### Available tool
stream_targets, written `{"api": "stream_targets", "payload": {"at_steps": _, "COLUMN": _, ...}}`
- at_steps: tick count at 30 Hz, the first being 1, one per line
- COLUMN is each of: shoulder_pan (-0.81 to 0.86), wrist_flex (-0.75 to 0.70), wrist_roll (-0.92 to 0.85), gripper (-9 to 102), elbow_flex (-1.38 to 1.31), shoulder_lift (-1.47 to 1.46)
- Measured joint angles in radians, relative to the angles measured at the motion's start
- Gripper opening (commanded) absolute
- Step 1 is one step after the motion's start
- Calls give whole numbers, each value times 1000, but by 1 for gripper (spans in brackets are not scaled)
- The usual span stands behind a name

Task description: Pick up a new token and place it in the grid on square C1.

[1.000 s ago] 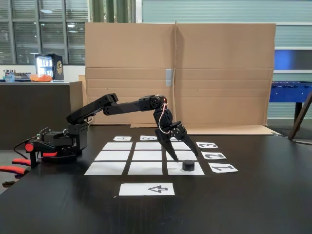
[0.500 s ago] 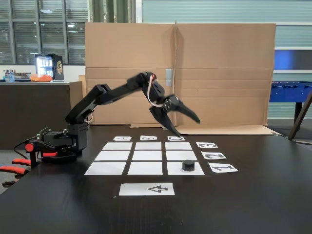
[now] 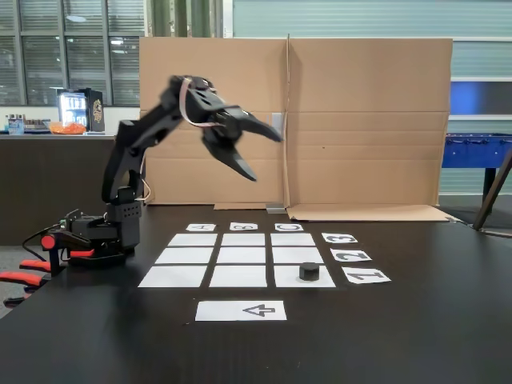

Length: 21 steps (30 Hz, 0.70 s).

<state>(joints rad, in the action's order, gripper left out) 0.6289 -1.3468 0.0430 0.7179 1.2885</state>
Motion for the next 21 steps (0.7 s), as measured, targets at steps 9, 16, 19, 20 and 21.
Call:
{"api": "stream_targets", "payload": {"at_steps": 9, "shoulder_pan": 219, "wrist_flex": 117, "wrist_roll": -29, "gripper": 40, "elbow_flex": 390, "shoulder_lift": 344}}
{"api": "stream_targets", "payload": {"at_steps": 16, "shoulder_pan": 362, "wrist_flex": 187, "wrist_roll": -34, "gripper": 40, "elbow_flex": 689, "shoulder_lift": 572}}
{"api": "stream_targets", "payload": {"at_steps": 19, "shoulder_pan": 397, "wrist_flex": 219, "wrist_roll": -38, "gripper": 39, "elbow_flex": 781, "shoulder_lift": 634}}
{"api": "stream_targets", "payload": {"at_steps": 20, "shoulder_pan": 422, "wrist_flex": 244, "wrist_roll": -38, "gripper": 37, "elbow_flex": 833, "shoulder_lift": 672}}
{"api": "stream_targets", "payload": {"at_steps": 21, "shoulder_pan": 456, "wrist_flex": 267, "wrist_roll": -38, "gripper": 37, "elbow_flex": 890, "shoulder_lift": 712}}
